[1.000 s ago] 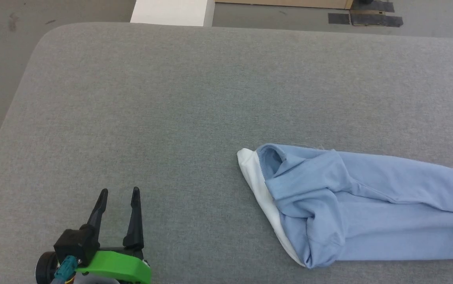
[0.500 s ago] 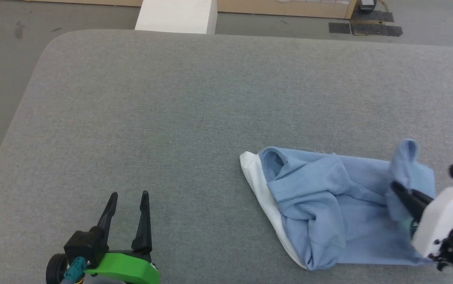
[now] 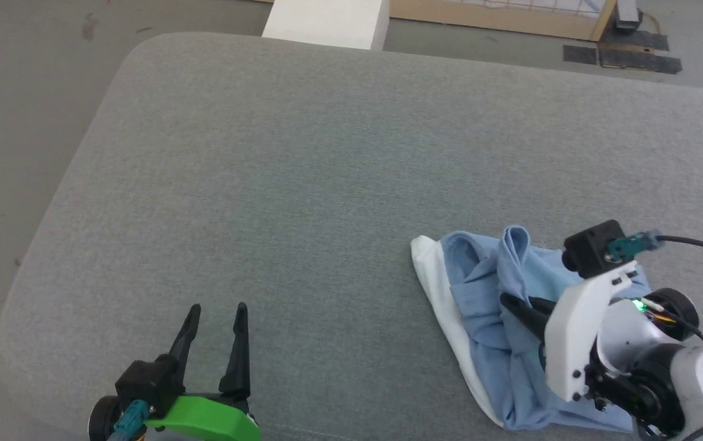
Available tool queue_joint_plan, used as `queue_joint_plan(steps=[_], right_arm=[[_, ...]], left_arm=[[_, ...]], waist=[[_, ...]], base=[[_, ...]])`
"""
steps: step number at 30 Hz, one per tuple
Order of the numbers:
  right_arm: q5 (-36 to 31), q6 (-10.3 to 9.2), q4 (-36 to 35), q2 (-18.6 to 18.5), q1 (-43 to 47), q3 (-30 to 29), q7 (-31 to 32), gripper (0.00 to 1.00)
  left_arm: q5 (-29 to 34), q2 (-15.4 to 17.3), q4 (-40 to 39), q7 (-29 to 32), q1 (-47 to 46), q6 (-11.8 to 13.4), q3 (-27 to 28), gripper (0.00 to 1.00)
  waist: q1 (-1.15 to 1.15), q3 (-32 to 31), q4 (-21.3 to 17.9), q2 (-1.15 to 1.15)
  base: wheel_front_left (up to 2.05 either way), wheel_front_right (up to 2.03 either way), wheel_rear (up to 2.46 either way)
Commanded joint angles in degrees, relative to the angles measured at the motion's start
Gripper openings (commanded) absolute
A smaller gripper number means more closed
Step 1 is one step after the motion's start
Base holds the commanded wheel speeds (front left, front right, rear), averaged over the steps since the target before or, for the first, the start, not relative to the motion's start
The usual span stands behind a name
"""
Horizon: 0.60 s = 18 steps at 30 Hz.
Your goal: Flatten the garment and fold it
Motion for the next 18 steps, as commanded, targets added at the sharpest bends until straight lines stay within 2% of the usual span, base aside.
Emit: queue_joint_plan(steps=[1,10,11,13,14,15,18], right_arm=[[-1.01,-0.08,1.99,0.24,-1.51,0.79,-0.41,0.00],[-7.44,-0.08,16.47,2.09,-5.74,3.95,-1.22,0.00],[-7.94,-0.08,17.58,2.25,-6.03,4.05,-1.29,0.05],[-8.80,-0.08,19.61,2.56,-6.81,4.34,-1.88,0.53],[-8.94,-0.08,20.14,2.61,-7.10,4.59,-2.08,0.92],[-8.88,-0.08,20.42,2.63,-7.38,5.00,-2.20,1.00],[-7.22,-0.08,19.84,2.66,-8.10,6.27,-2.32,1.00]], left_arm=[[0.28,-0.37,0.34,-0.22,-1.29,-0.45,-0.07,1.00],[0.53,-1.81,1.70,-0.22,-2.73,-1.45,-0.61,1.00],[0.56,-1.91,1.80,-0.22,-2.83,-1.50,-0.59,1.00],[0.63,-2.14,2.03,-0.22,-3.06,-1.58,-0.53,1.00],[0.63,-2.23,2.12,-0.22,-3.13,-1.61,-0.48,1.00],[0.59,-2.34,2.23,-0.22,-3.17,-1.67,-0.43,1.00],[0.49,-2.57,2.65,-0.22,-3.15,-1.79,-0.14,1.00]], waist=[[0.00,0.19,1.12,0.00],[0.00,1.04,3.89,0.00],[0.00,1.06,4.00,0.00],[0.00,1.11,4.14,0.00],[0.00,1.10,4.11,0.00],[0.00,1.03,4.01,0.00],[0.00,0.48,3.02,0.00]], base=[[0.00,0.00,0.00],[0.00,0.00,0.00],[0.00,0.00,0.00],[0.00,0.00,0.00],[0.00,0.00,0.00],[0.00,0.00,0.00],[0.00,0.00,0.00]])
